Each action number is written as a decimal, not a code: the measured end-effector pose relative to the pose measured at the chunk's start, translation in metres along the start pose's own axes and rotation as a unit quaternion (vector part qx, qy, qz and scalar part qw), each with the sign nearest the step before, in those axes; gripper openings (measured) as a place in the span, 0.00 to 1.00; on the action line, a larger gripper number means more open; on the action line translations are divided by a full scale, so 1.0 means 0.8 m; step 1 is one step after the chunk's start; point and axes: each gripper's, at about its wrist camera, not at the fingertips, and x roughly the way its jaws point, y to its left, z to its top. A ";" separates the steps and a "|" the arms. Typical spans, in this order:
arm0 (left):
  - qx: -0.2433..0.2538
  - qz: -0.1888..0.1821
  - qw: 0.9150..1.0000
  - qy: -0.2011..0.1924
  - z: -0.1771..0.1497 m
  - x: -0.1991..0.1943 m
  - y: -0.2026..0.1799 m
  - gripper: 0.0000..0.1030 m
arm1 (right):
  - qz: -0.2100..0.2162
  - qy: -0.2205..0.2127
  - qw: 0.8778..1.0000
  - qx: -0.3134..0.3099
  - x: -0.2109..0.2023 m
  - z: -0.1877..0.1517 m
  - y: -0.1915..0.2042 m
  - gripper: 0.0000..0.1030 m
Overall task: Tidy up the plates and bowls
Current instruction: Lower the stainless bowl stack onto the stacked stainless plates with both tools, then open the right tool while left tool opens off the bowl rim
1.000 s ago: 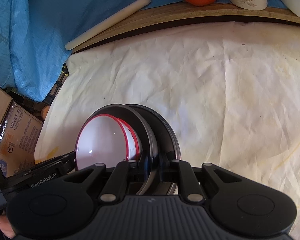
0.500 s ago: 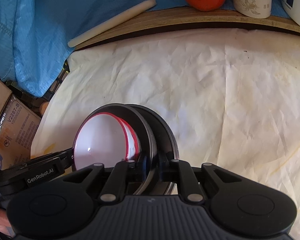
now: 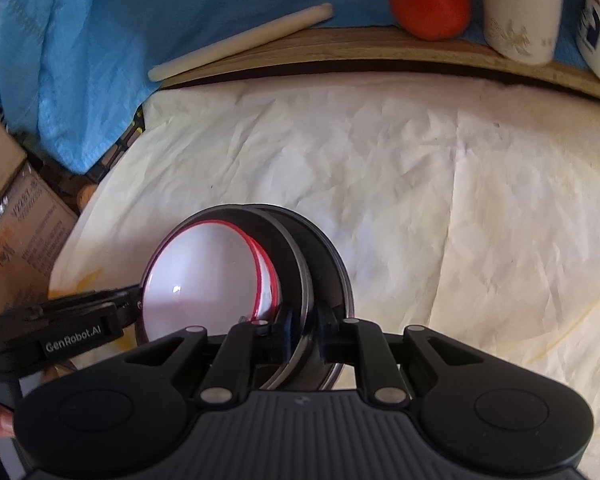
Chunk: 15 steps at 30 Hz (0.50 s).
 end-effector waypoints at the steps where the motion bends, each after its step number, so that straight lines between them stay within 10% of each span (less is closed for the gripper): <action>1: 0.000 0.001 1.000 0.000 0.000 0.000 0.000 0.10 | -0.006 -0.003 1.000 -0.011 -0.001 -0.001 0.003 0.16; 15: 0.002 0.003 1.000 -0.009 -0.002 -0.003 0.001 0.13 | -0.029 -0.031 0.997 -0.057 -0.009 -0.011 0.013 0.22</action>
